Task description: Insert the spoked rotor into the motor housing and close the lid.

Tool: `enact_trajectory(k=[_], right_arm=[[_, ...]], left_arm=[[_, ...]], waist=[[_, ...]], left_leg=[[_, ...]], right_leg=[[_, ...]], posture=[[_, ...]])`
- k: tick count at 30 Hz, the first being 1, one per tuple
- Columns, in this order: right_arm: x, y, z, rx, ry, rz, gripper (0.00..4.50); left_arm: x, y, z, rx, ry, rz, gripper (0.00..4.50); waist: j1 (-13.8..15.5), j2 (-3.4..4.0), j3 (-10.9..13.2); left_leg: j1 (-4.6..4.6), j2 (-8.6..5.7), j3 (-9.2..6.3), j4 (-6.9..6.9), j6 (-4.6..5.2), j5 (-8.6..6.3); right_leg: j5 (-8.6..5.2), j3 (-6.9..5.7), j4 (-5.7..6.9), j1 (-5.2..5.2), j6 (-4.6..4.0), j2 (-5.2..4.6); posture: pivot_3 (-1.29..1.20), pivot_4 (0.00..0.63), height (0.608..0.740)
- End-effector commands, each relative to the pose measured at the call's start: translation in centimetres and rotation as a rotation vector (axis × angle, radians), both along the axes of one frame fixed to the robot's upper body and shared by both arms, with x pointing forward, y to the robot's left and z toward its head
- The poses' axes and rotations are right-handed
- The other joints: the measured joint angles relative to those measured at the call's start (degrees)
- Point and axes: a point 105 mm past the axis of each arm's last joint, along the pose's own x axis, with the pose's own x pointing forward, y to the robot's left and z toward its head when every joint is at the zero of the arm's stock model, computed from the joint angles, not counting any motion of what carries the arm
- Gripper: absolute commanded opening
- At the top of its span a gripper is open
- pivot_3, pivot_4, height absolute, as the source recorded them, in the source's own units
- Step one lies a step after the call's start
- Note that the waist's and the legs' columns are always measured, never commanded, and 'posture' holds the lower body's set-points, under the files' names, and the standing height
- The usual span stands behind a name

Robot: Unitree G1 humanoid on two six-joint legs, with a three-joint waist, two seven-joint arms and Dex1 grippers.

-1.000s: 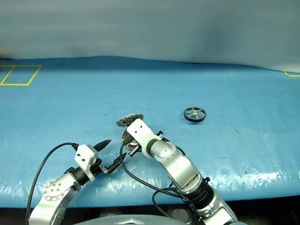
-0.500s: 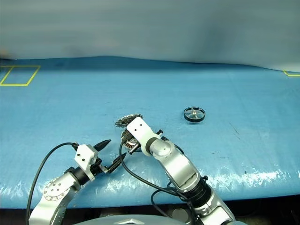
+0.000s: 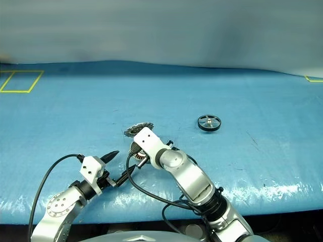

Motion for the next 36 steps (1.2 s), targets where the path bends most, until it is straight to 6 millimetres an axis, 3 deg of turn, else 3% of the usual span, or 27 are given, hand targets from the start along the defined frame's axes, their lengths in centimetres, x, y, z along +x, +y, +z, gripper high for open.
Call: enact_trajectory(k=[1,8,15,26,36], right_arm=[[-0.4,-0.2,-0.7,-0.007,0.024,-0.001,0.01],[-0.1,-0.9,-1.1,0.039,0.014,-0.037,0.01],[0.1,-0.6,0.7,0.152,0.006,-0.050,0.01],[0.3,-0.5,-0.9,0.074,0.063,-0.091,0.01],[0.1,-0.4,-0.6,0.071,0.090,-0.086,0.01]], left_arm=[[0.1,-0.2,0.5,-0.002,-0.026,-0.010,4.50],[0.1,-0.1,0.6,0.004,-0.026,-0.013,4.50],[0.2,-0.1,0.6,0.008,-0.028,-0.023,4.50],[0.4,-0.3,0.8,0.008,-0.031,-0.036,4.50],[0.3,-0.3,0.7,0.004,-0.026,-0.025,4.50]], waist=[[0.0,0.00,0.0],[0.0,-0.01,0.0],[0.0,0.00,0.0],[0.0,0.00,0.0],[0.0,0.00,0.0]], left_leg=[[0.00,0.00,0.00,0.00,0.00,0.00],[0.00,0.00,0.00,0.00,0.00,0.00],[-0.01,0.00,0.00,0.00,0.00,0.00],[0.00,0.00,0.00,0.00,0.00,0.00],[0.03,0.00,0.00,0.02,0.00,0.00]], right_leg=[[0.00,0.00,0.00,0.00,0.00,0.00],[0.00,0.00,0.00,0.01,0.00,0.00],[0.00,0.00,0.00,0.00,0.01,0.00],[0.00,0.00,0.00,0.01,0.00,0.00],[0.00,0.00,0.00,0.02,0.01,0.00]], posture=[[0.00,0.150,0.740],[0.00,0.150,0.740],[0.00,0.150,0.740],[0.00,0.150,0.740],[0.00,0.150,0.740]])
